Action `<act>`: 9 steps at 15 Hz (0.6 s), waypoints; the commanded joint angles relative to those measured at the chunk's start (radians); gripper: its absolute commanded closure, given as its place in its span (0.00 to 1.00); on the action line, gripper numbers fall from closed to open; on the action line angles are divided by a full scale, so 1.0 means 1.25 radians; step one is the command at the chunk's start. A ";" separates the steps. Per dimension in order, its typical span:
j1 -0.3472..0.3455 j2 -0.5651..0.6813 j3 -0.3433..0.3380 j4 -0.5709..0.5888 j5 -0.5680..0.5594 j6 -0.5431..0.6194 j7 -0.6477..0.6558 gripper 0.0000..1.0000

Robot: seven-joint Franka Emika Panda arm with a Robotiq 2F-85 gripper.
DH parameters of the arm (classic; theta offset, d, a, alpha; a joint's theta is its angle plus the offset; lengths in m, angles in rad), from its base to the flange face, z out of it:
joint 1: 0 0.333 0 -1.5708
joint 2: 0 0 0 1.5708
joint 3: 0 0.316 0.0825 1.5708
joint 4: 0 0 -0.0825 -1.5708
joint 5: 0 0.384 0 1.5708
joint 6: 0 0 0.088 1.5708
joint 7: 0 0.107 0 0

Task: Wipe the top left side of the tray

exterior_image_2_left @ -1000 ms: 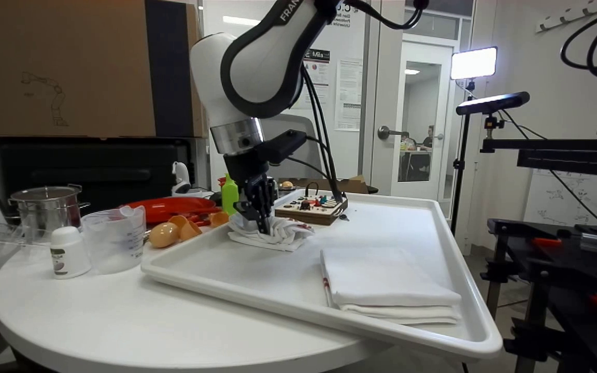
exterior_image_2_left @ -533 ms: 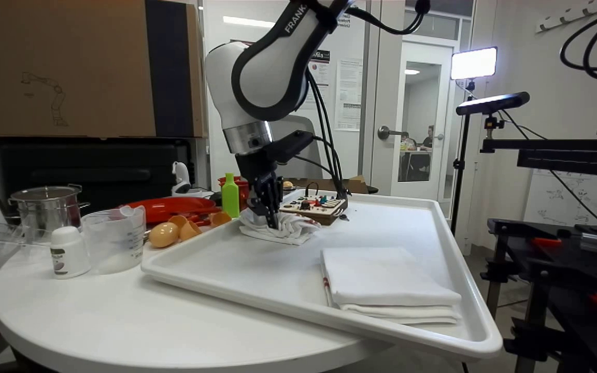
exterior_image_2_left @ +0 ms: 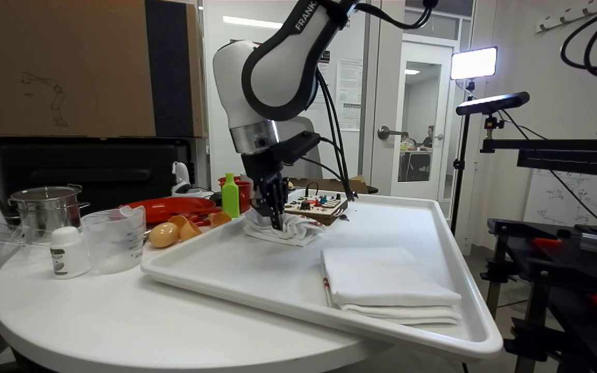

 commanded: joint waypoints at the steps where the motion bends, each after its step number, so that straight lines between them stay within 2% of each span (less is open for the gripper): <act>1: 0.012 -0.031 0.000 -0.114 -0.007 0.044 0.032 0.97; 5: 0.023 -0.075 0.003 -0.177 -0.011 0.056 0.042 0.97; 9: 0.047 -0.087 0.010 -0.190 -0.025 0.065 0.046 0.97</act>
